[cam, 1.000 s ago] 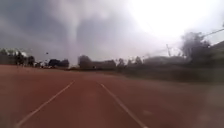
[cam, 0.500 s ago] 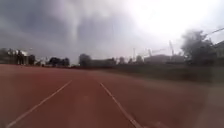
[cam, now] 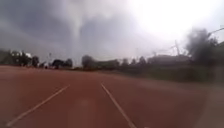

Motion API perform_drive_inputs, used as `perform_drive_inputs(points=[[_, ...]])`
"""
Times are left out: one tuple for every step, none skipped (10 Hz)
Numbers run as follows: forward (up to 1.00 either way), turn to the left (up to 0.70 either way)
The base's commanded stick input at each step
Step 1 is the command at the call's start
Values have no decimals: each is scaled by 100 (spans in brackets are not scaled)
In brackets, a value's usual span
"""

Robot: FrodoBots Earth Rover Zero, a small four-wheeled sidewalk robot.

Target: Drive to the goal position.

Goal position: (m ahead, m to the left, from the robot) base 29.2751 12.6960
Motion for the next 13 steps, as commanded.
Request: perform_drive_inputs(points=[[70,0],[70,0],[70,0],[70,0],[70,0],[70,0],[70,0],[70,0],[70,0],[70,0],[70,0],[70,0],[70,0]])
